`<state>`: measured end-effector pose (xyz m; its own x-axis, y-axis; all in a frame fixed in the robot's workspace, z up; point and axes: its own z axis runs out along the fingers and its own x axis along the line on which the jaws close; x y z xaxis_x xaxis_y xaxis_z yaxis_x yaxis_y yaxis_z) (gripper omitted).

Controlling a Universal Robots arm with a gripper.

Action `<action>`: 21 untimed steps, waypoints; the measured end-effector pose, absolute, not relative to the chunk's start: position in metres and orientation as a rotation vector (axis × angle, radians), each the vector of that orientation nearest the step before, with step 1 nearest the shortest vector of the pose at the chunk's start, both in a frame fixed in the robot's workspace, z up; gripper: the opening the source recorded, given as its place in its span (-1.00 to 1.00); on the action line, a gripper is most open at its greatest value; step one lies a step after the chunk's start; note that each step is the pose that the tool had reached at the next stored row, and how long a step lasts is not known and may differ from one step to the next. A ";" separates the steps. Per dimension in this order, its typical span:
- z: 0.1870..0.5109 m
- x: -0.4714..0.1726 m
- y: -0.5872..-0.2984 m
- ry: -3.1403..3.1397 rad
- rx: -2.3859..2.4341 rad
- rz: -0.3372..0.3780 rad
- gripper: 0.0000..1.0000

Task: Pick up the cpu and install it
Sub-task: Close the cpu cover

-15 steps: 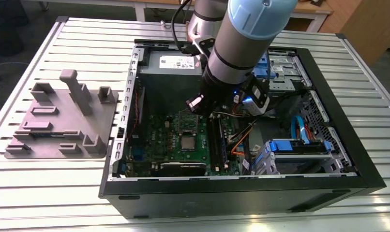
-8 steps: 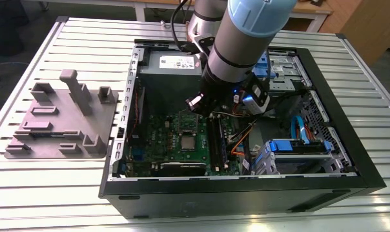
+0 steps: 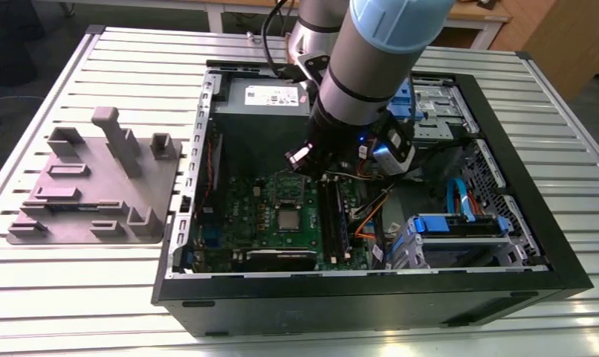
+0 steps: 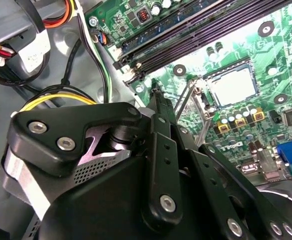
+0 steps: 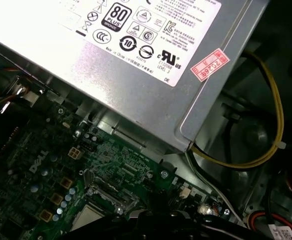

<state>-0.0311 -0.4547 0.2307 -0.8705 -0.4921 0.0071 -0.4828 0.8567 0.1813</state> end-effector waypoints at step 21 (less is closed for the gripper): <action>0.236 -0.033 -0.454 -2.975 0.781 -0.250 -0.79</action>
<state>-0.0326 -0.4543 0.2364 -0.8704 -0.4921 0.0127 -0.4831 0.8589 0.1701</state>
